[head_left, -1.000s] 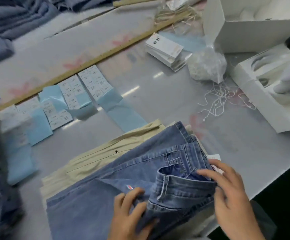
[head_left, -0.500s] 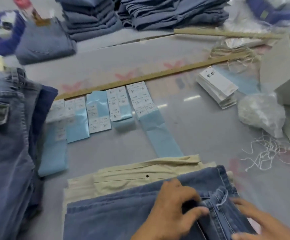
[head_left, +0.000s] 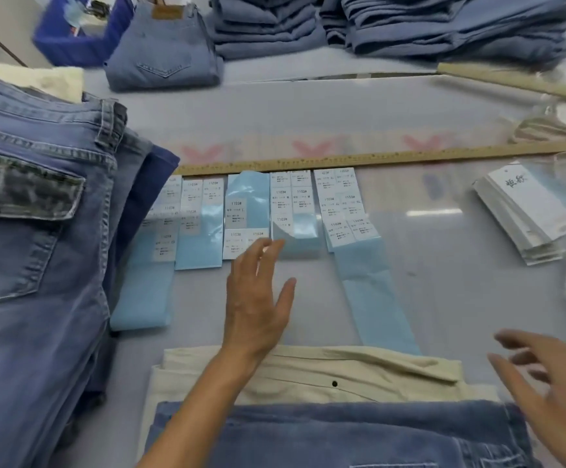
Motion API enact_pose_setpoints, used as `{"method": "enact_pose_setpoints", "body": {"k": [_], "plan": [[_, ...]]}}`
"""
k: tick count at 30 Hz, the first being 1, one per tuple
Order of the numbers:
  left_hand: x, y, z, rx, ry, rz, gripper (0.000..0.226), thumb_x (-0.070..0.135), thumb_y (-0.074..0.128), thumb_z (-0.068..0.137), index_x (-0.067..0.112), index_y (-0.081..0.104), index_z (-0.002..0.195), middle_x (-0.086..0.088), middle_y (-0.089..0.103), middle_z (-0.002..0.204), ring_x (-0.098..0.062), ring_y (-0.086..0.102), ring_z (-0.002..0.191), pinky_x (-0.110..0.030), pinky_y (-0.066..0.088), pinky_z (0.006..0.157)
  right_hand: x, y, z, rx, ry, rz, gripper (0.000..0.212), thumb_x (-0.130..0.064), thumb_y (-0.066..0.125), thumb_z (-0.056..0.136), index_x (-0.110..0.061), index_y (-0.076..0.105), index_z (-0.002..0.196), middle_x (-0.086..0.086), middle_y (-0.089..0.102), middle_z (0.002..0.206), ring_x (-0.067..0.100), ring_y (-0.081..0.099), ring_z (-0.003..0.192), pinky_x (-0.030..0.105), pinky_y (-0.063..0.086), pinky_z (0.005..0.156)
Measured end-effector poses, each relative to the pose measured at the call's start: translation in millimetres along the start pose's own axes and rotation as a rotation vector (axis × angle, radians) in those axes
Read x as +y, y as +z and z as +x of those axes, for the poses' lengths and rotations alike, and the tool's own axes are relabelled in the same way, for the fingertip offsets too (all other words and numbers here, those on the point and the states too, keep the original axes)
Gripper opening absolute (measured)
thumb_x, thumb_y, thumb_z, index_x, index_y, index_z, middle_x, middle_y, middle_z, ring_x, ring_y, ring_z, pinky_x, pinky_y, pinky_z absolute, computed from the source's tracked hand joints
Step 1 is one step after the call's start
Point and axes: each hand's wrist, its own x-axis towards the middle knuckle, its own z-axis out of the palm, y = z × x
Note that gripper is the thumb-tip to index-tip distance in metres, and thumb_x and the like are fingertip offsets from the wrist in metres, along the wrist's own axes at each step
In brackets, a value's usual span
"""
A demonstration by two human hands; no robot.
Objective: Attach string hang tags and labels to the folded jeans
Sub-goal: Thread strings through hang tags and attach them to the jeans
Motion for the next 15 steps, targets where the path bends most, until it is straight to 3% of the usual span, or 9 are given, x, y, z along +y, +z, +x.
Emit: {"method": "enact_pose_setpoints", "body": {"k": [2, 4, 5, 8, 11, 13, 15], "plan": [[2, 8, 22, -0.023, 0.124, 0.132, 0.07, 0.019, 0.076, 0.087, 0.018, 0.043, 0.148, -0.008, 0.042, 0.151, -0.029, 0.041, 0.135, -0.042, 0.038, 0.109, -40, 20, 40, 0.084, -0.078, 0.134, 0.029, -0.033, 0.067, 0.089, -0.049, 0.058, 0.113, -0.024, 0.061, 0.111, -0.001, 0.062, 0.097, 0.013, 0.051, 0.081], [3, 20, 41, -0.075, 0.202, 0.278, 0.075, 0.017, 0.077, 0.082, 0.018, 0.043, 0.149, -0.008, 0.039, 0.155, -0.032, 0.039, 0.136, -0.049, 0.04, 0.107, -84, 45, 81, 0.105, -0.13, 0.216, 0.035, -0.019, 0.067, 0.093, -0.034, 0.06, 0.124, -0.016, 0.06, 0.123, 0.004, 0.06, 0.107, 0.026, 0.052, 0.093], [3, 24, 47, -0.107, 0.205, 0.328, 0.071, 0.014, 0.077, 0.08, 0.017, 0.049, 0.145, -0.009, 0.042, 0.154, -0.033, 0.041, 0.137, -0.05, 0.04, 0.107, -98, 56, 96, 0.067, -0.152, 0.213, 0.038, -0.015, 0.067, 0.094, -0.028, 0.059, 0.129, -0.011, 0.058, 0.131, 0.009, 0.057, 0.116, 0.03, 0.047, 0.1], [-1, 36, 48, -0.123, 0.242, 0.463, 0.04, 0.003, 0.079, 0.074, 0.016, 0.073, 0.111, -0.011, 0.063, 0.133, -0.036, 0.056, 0.125, -0.05, 0.041, 0.103, -117, 86, 132, -0.032, -0.27, 0.051, 0.05, -0.017, 0.068, 0.093, -0.023, 0.052, 0.14, -0.005, 0.047, 0.148, 0.015, 0.04, 0.136, 0.021, 0.028, 0.109], [-9, 41, 31, -0.175, 0.221, 0.426, 0.029, 0.006, 0.076, 0.077, 0.017, 0.074, 0.104, -0.008, 0.069, 0.118, -0.034, 0.063, 0.11, -0.048, 0.043, 0.094, -112, 106, 151, -0.203, -0.106, 0.072, 0.065, -0.024, 0.073, 0.089, -0.026, 0.044, 0.147, 0.001, 0.044, 0.148, 0.022, 0.044, 0.132, 0.032, 0.037, 0.111], [-11, 42, 18, -0.252, 0.163, 0.393, 0.024, 0.022, 0.069, 0.088, 0.021, 0.07, 0.112, -0.004, 0.065, 0.125, -0.03, 0.061, 0.115, -0.049, 0.039, 0.096, -102, 115, 153, -0.204, 0.059, 0.184, 0.06, -0.023, 0.073, 0.089, -0.028, 0.047, 0.143, 0.004, 0.052, 0.136, 0.021, 0.055, 0.119, 0.036, 0.049, 0.101], [-9, 43, 10, -0.277, 0.095, 0.38, 0.028, 0.04, 0.061, 0.096, 0.024, 0.068, 0.118, -0.001, 0.061, 0.134, -0.027, 0.057, 0.12, -0.049, 0.038, 0.098, -92, 118, 149, -0.158, 0.199, 0.421, 0.044, -0.02, 0.073, 0.09, -0.034, 0.054, 0.127, 0.001, 0.063, 0.12, 0.012, 0.063, 0.098, 0.022, 0.054, 0.075]]}}
